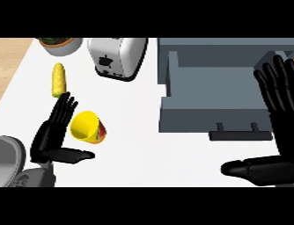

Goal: Pick up the cup, place it into the drawer and close the drawer

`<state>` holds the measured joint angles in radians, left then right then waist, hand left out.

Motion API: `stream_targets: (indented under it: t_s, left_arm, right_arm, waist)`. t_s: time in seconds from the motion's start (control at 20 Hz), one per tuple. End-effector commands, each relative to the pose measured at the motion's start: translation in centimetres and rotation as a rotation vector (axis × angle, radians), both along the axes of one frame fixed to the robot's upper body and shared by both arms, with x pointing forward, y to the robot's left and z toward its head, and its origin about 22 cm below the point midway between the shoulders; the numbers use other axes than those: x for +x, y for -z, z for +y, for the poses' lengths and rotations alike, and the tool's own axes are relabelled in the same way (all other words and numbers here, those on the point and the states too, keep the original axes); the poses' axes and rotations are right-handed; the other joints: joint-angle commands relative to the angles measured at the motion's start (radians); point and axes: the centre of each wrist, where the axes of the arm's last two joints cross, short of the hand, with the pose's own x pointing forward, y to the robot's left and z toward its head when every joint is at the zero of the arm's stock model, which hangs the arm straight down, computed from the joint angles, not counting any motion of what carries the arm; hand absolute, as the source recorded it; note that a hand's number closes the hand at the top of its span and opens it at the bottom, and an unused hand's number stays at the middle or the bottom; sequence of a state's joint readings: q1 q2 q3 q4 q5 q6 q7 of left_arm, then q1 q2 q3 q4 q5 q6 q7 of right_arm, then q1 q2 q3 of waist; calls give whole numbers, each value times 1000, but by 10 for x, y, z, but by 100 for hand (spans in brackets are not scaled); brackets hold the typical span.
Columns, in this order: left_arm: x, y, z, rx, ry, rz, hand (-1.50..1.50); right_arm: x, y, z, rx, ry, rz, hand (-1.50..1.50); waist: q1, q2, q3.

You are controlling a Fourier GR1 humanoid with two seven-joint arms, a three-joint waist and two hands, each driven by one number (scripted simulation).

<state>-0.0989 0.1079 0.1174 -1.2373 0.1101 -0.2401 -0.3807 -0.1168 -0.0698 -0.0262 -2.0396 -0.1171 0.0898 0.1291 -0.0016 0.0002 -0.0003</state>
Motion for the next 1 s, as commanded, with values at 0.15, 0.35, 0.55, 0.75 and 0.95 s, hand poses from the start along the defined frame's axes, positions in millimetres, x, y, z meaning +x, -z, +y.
stream_targets:
  t_s: [0.15, 0.35, 0.55, 0.75, 0.95]
  left_arm:
    - [12, 30, 7, -18, -9, 28, -150]
    - [1, 43, -4, -11, -26, 14, -150]
    - [11, 54, 19, -9, -41, 14, -150]
    - [25, 54, 34, -13, -61, 31, -150]
    - [20, 64, 1, 6, -38, 36, -150]
  right_arm:
    - [0, -1, -18, -11, -10, 0, -150]
    - [-4, -13, 0, -10, 1, -6, -150]
    - [5, -4, 1, -2, -1, 11, -150]
    - [-9, -9, 4, -26, -26, 13, -150]
    - [-18, -9, 24, -2, -31, 0, -150]
  waist:
    - [-2, 0, 0]
    - [0, 0, 0]
    - [-2, 1, 0]
    - [-5, 1, 0]
    - [-4, 0, 0]
